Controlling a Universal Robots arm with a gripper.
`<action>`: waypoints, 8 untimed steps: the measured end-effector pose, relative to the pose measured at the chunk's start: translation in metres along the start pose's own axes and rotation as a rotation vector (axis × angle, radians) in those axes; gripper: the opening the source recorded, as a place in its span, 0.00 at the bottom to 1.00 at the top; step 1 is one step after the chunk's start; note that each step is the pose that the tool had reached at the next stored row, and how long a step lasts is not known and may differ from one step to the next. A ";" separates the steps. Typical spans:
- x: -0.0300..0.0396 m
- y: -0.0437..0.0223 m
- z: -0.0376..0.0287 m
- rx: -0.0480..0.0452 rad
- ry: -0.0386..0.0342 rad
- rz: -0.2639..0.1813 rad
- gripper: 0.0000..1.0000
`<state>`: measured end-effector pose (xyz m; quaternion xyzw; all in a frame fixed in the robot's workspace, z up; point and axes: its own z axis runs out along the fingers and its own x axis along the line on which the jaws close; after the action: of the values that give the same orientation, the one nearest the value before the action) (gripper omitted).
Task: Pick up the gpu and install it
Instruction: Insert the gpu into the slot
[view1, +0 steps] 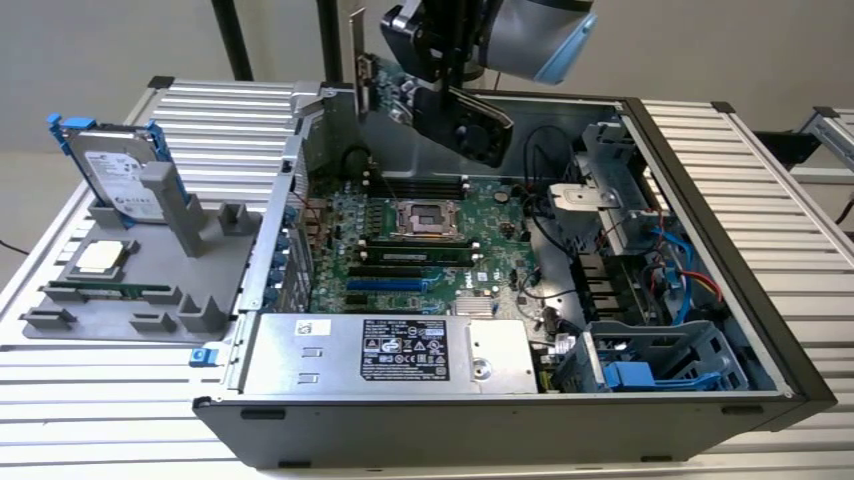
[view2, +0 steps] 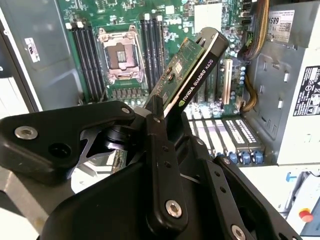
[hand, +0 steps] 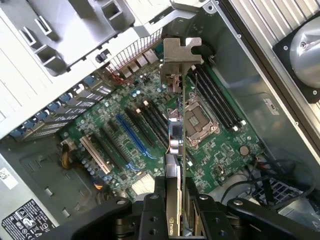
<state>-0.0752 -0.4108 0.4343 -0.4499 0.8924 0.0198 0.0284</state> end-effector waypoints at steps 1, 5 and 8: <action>0.0000 0.0000 0.0000 -0.0008 0.0002 -0.011 0.00; 0.0000 0.0000 0.0000 -0.0033 0.0007 -0.050 0.00; 0.0000 0.0000 0.0000 -0.0049 0.0010 -0.073 0.00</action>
<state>-0.0752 -0.4108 0.4344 -0.4821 0.8754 0.0207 0.0276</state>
